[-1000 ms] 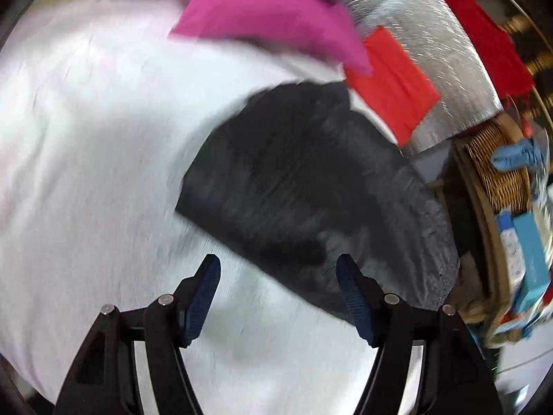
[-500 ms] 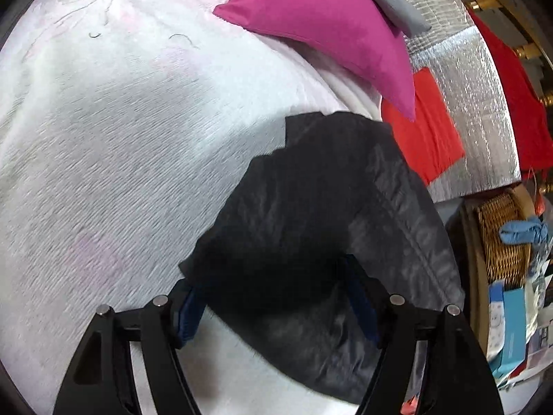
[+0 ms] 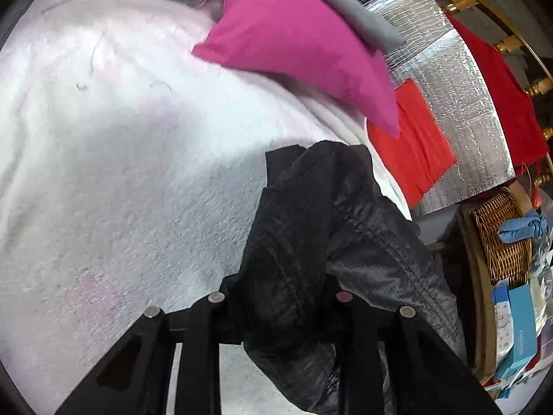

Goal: Fold large clothes

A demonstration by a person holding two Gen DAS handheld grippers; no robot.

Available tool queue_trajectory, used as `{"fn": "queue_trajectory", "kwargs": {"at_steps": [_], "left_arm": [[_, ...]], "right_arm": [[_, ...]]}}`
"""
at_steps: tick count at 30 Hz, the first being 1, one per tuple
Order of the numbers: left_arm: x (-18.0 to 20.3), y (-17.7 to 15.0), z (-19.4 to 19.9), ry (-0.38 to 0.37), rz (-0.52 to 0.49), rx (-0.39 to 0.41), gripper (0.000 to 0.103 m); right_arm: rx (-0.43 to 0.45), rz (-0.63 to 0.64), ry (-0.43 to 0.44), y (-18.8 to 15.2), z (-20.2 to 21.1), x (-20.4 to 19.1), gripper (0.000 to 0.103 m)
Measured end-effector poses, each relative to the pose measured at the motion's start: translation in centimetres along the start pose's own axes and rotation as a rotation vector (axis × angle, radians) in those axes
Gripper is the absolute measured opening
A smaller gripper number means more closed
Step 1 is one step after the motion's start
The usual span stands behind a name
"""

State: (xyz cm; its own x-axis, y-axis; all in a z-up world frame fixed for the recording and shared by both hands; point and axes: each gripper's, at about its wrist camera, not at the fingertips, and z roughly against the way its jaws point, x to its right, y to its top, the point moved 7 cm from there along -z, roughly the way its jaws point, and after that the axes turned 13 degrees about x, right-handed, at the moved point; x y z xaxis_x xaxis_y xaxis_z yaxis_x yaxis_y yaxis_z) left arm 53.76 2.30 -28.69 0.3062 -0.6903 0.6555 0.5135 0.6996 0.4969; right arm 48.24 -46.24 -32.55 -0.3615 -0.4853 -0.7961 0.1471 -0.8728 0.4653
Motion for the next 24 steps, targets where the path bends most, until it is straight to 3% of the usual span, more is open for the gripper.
{"fn": "queue_trajectory", "kwargs": {"at_steps": [12, 18, 20, 24], "left_arm": [[-3.0, -4.2, 9.1, 0.009, -0.075, -0.015, 0.027], [-4.5, -6.7, 11.6, 0.014, -0.151, -0.028, 0.030], [-4.9, -6.8, 11.6, 0.029, -0.164, -0.054, 0.035], [-6.4, -7.4, 13.5, 0.022, -0.148, -0.159, 0.047]], "right_arm": [[-0.091, 0.087, -0.022, -1.4, 8.5, 1.8, 0.033], [-0.124, 0.047, -0.052, -3.0, 11.8, 4.9, 0.034], [-0.151, 0.037, -0.061, -3.2, 11.8, 5.5, 0.038], [-0.223, 0.035, -0.121, -4.1, 13.4, 5.8, 0.065]]}}
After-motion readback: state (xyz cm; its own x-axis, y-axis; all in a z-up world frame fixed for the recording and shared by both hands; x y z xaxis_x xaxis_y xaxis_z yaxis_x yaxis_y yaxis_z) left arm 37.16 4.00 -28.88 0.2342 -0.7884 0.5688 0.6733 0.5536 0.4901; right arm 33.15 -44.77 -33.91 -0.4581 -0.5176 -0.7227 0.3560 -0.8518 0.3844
